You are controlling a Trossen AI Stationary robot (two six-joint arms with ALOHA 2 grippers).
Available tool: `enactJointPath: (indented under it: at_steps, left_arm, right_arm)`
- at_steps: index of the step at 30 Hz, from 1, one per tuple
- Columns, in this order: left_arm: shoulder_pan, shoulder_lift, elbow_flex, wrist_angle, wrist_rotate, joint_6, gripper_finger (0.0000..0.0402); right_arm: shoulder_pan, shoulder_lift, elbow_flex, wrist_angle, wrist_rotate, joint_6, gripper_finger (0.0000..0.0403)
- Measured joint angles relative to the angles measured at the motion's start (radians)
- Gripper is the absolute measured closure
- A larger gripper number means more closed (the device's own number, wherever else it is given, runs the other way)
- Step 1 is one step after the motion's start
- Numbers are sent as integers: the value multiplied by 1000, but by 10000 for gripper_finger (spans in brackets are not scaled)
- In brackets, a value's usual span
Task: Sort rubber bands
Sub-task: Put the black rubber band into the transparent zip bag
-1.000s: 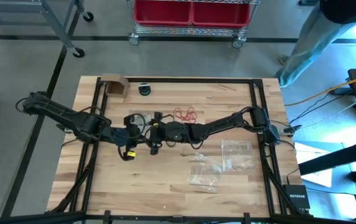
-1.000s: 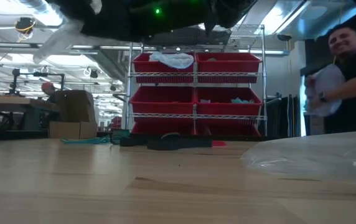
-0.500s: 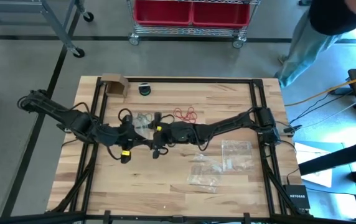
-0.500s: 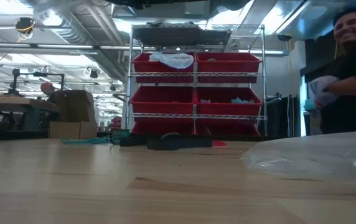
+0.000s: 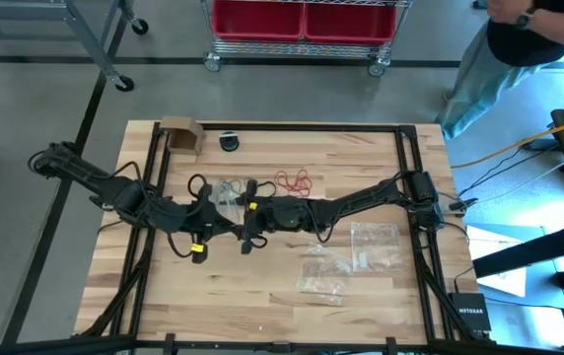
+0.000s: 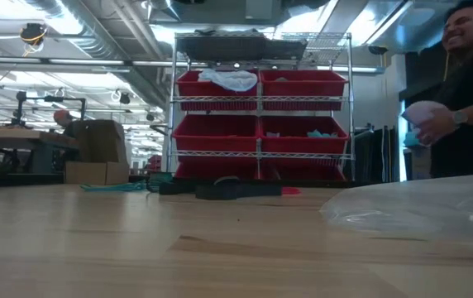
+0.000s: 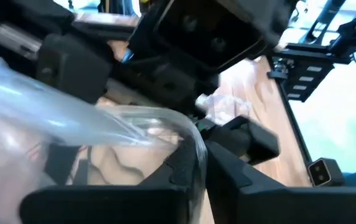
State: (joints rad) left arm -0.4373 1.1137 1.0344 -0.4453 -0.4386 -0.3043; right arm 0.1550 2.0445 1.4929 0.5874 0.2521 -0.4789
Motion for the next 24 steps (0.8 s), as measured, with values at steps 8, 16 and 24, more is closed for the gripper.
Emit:
enactJointPath:
  at_steps: [8,16,24]
  left_arm:
    - [8,-3,59,-98,44,97,278]
    - [2,-7,136,-220,47,244,222]
    - [2,-8,139,-219,43,307,221]
  right_arm:
    - [7,0,2,-9,35,7,168]
    - [7,-1,5,-21,40,76,168]
    - [7,-1,4,-6,53,75,168]
